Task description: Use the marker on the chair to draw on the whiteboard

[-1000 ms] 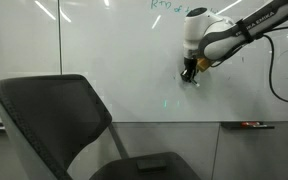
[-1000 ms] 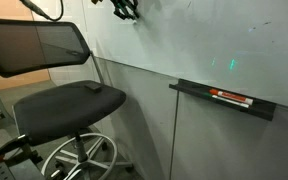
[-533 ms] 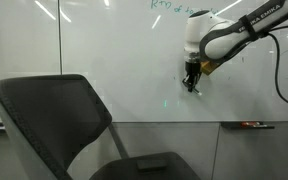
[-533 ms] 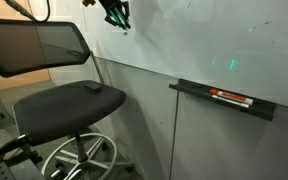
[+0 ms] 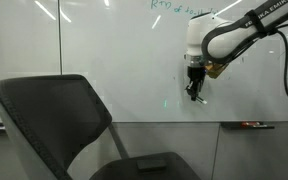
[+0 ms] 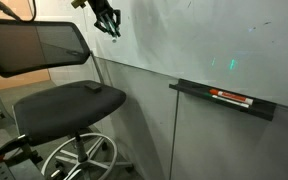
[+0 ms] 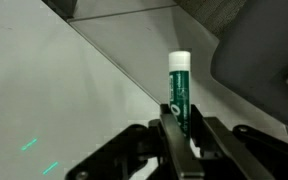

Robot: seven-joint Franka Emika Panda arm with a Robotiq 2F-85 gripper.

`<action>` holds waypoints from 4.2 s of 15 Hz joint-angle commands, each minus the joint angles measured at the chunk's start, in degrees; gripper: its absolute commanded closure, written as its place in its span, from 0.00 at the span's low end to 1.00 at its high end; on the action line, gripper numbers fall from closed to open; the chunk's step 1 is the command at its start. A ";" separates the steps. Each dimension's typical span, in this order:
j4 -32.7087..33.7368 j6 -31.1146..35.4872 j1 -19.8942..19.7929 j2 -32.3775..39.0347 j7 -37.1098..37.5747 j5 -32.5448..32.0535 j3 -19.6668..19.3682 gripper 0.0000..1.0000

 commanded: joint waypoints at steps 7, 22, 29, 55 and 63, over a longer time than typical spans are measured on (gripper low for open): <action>0.34 0.01 0.41 3.45 -4.37 3.77 2.17 0.94; 10.37 10.68 1.23 11.84 6.26 -9.62 -2.61 0.94; 14.22 11.94 3.15 15.80 7.80 -11.84 -3.13 0.94; 16.81 7.25 1.55 19.25 5.43 -11.45 -6.27 0.94; 17.73 3.44 1.75 17.75 6.01 -13.86 -7.27 0.94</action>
